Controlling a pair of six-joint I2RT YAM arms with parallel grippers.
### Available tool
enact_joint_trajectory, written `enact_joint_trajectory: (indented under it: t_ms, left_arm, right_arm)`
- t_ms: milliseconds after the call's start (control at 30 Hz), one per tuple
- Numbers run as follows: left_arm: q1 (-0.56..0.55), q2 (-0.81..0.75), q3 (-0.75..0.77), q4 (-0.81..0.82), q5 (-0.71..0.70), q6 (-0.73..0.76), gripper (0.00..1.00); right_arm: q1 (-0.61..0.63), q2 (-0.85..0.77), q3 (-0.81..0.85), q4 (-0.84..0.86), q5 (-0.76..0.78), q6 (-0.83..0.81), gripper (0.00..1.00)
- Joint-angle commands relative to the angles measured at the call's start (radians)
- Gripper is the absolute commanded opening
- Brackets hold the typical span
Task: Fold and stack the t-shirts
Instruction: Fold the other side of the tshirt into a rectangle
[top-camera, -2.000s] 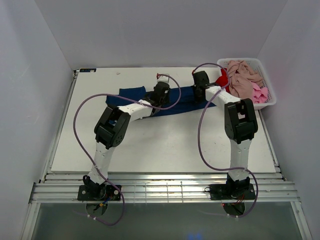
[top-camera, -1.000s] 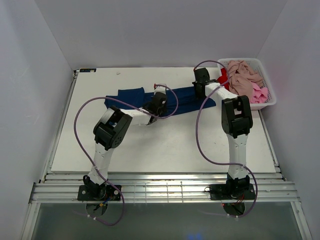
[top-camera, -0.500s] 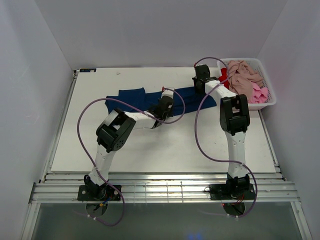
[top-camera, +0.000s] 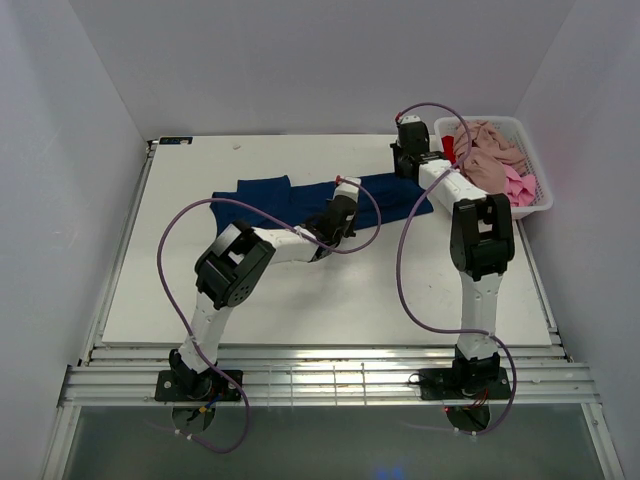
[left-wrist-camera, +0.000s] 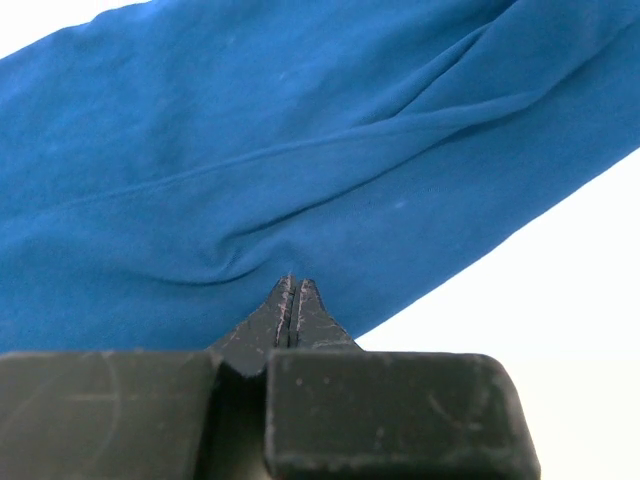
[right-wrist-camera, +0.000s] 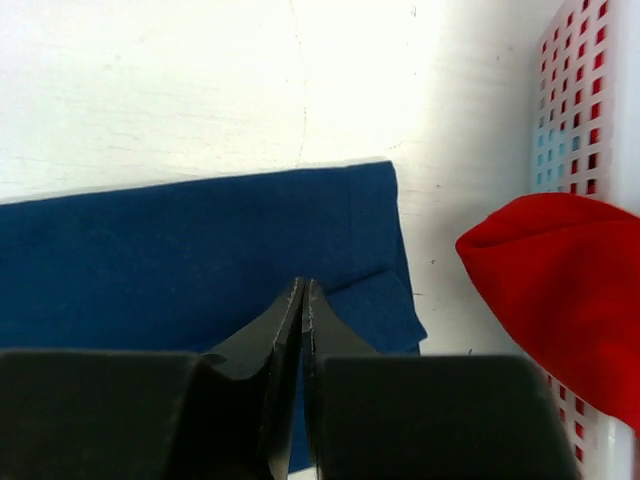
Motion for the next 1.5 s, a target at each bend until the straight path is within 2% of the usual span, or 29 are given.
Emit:
enact_joint_trajectory:
  t_ms: [0,167,500,1000,1200,1467]
  left_arm:
    - [-0.022,-0.050,0.056,0.033,-0.016,0.012,0.00]
    - [-0.029,-0.027,0.078,0.034,-0.016,0.020,0.00]
    - [-0.035,-0.001,0.082,0.037,-0.013,0.008,0.00]
    - [-0.035,0.108,0.122,0.040,-0.023,0.024,0.00]
    - [-0.035,0.096,0.089,0.042,-0.022,0.008,0.00]
    - [-0.035,0.048,-0.003,0.056,-0.037,-0.031,0.00]
  right_arm:
    - [-0.004,-0.087,-0.026,-0.009,-0.049,-0.009,0.08]
    - [0.000,-0.101,-0.102,-0.040,-0.158,-0.002,0.08]
    - [0.014,-0.102,-0.198,-0.031,-0.203,0.009,0.08]
    - [0.019,-0.071,-0.187,-0.047,-0.237,0.031,0.08]
    - [0.025,-0.065,-0.193,-0.047,-0.232,0.034,0.08]
    - [0.025,-0.006,-0.110,-0.058,-0.220,0.037,0.08]
